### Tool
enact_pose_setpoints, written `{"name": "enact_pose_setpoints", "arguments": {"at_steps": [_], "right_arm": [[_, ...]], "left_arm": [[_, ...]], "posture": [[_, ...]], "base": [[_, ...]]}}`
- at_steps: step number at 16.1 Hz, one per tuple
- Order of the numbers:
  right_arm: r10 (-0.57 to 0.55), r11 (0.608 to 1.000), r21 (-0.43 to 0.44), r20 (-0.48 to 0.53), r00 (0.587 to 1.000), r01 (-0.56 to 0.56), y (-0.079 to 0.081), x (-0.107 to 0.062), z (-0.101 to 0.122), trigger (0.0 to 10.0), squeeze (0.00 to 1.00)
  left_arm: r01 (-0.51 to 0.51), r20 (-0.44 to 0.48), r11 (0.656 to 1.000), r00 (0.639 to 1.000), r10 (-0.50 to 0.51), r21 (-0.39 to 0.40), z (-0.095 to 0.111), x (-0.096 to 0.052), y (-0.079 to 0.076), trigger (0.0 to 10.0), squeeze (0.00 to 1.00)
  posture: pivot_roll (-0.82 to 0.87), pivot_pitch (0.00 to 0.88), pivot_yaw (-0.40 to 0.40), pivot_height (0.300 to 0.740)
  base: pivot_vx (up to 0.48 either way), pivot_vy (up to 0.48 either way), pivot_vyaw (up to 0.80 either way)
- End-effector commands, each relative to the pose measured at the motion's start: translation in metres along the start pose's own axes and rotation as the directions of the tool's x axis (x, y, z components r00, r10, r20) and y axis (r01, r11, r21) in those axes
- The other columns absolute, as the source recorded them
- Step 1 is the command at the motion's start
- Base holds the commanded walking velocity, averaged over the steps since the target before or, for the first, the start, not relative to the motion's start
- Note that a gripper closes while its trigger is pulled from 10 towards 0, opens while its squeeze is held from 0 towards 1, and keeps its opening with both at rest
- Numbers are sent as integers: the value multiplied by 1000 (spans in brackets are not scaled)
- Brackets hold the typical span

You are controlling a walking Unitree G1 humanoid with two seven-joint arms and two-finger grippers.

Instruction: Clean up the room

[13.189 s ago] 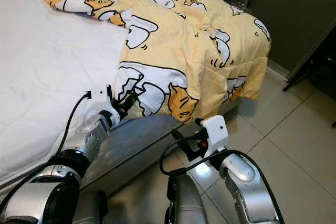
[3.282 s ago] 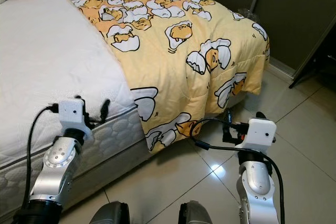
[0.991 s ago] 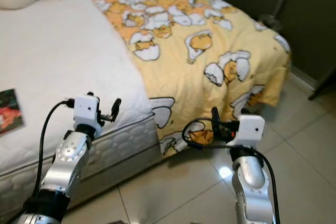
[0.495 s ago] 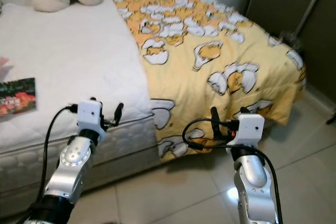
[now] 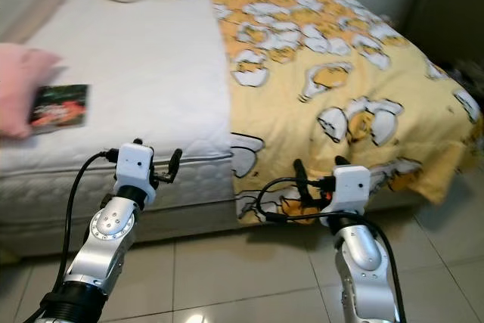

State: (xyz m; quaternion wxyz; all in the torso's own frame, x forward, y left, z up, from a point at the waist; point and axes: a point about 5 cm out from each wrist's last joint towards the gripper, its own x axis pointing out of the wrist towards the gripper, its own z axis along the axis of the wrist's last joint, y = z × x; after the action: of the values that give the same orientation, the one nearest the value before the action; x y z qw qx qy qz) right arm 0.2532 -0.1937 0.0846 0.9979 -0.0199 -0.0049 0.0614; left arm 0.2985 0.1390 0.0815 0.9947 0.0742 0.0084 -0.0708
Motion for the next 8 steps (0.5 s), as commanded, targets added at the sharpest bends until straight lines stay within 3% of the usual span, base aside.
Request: {"name": "enact_pose_setpoints", "arguments": {"at_steps": [1, 3, 6, 8], "right_arm": [[34, 999, 12, -5, 999, -34, 7, 1, -1, 10000, 39], [39, 998, 43, -45, 998, -37, 9, -1, -7, 10000, 8], [-4, 1000, 29, -52, 999, 5, 1, -1, -7, 10000, 0], [-16, 999, 50, -35, 999, 17, -2, 0, -6, 10000, 0]], "left_arm": [[12, 35, 999, 999, -10, -47, 7, -1, 3, 10000, 0], [-29, 14, 996, 999, 30, -83, 6, 1, 7, 10000, 0], [-27, 11, 997, 1000, 28, -77, 6, 3, 7, 10000, 0], [4, 29, 997, 1000, -2, -71, 9, 3, 3, 10000, 0]], "posture": [[-115, 0, 17, 740], [-126, 0, 20, 740], [-130, 0, 24, 740], [-130, 0, 25, 740]], "base": [[0, 0, 413], [480, 0, 225], [480, 0, 0], [480, 0, 653]]}}
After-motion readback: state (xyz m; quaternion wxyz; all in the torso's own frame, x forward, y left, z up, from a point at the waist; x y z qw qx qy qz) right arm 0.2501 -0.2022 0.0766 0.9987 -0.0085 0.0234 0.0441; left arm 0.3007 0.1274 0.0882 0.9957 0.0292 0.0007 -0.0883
